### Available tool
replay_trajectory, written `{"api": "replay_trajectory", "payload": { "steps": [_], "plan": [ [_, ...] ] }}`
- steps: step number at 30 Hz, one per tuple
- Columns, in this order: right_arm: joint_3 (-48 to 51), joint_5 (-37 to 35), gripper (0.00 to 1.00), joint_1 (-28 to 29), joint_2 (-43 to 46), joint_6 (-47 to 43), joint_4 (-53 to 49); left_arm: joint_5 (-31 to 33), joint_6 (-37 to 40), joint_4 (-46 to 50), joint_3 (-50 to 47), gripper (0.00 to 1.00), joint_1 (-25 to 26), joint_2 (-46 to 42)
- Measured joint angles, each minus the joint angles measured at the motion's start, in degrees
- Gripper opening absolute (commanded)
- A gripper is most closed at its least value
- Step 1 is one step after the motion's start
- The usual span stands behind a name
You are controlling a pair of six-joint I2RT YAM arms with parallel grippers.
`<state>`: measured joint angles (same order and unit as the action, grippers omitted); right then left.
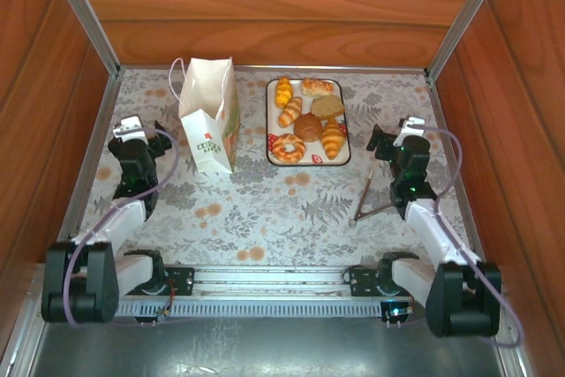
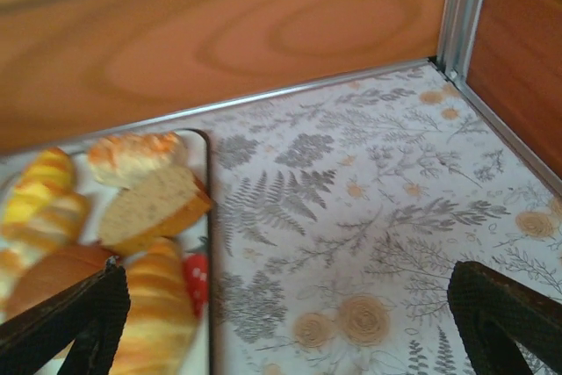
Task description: Place the fake bread into the paper bag
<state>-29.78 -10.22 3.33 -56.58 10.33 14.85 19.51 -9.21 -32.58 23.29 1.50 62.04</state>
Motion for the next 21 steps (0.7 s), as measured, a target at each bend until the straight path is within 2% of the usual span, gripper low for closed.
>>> {"api": "replay_trajectory", "payload": {
  "steps": [5, 11, 16, 21],
  "plan": [
    [-5.8, 3.1, 1.00, 0.0, 8.0, 4.5, -14.9, -0.9, -6.7, 14.5, 6.9, 1.00, 0.0, -6.9],
    [-14.9, 6.5, 1.00, 0.0, 9.5, 9.4, -31.9, -5.0, -14.3, 30.6, 15.4, 0.99, 0.0, -12.4],
    [-18.1, 8.8, 1.00, 0.0, 9.1, 12.1, -42.0, -12.4, -16.4, 38.6, 21.6, 0.99, 0.1, -13.0],
    [-19.0, 9.3, 1.00, 0.0, 8.5, 15.1, -48.9, -18.3, -17.8, 44.5, 22.7, 0.99, 2.9, -14.3]
  ]
}}
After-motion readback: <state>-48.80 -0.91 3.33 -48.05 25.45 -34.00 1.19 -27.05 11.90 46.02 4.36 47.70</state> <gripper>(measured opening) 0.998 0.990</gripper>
